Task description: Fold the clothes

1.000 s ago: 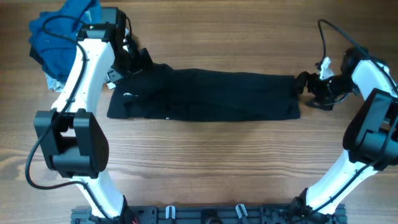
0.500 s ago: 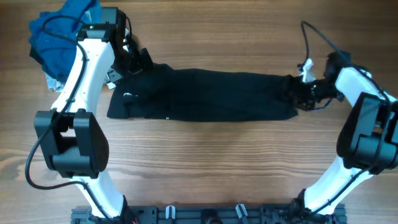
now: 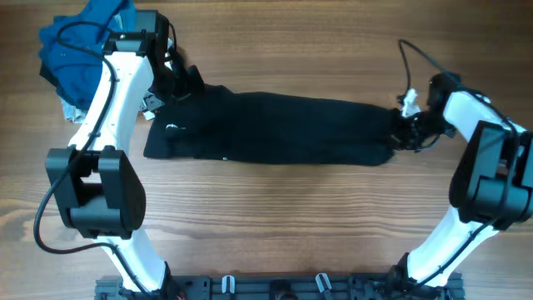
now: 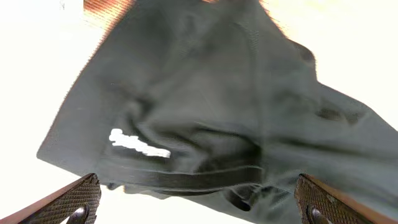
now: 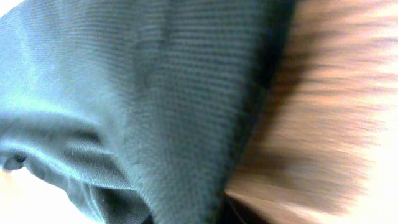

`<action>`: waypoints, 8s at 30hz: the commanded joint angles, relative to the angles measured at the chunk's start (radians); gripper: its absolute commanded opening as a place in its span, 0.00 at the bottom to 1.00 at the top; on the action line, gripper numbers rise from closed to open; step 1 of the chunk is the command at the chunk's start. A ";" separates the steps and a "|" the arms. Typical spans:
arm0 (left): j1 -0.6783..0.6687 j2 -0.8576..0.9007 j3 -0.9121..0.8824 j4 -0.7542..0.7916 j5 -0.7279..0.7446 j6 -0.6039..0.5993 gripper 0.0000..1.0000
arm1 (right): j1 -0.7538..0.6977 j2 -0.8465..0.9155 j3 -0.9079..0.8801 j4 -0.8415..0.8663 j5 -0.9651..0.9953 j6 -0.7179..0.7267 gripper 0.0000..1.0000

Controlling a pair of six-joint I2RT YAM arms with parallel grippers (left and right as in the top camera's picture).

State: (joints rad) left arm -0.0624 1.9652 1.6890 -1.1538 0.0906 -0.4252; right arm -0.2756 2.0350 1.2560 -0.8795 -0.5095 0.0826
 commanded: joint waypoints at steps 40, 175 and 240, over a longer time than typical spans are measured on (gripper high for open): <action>0.008 -0.002 0.011 -0.007 0.047 -0.002 1.00 | 0.412 0.022 0.431 -0.361 0.587 0.236 0.68; 0.008 -0.002 0.011 -0.010 0.047 -0.002 1.00 | 0.553 0.052 0.361 -0.256 0.669 0.176 0.66; 0.008 -0.002 0.011 -0.014 0.047 -0.002 1.00 | 0.292 -0.176 0.287 -0.131 0.109 0.231 0.05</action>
State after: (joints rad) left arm -0.0624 1.9652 1.6890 -1.1671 0.1284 -0.4255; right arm 0.0101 1.8992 1.5269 -0.9432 -0.3779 0.3790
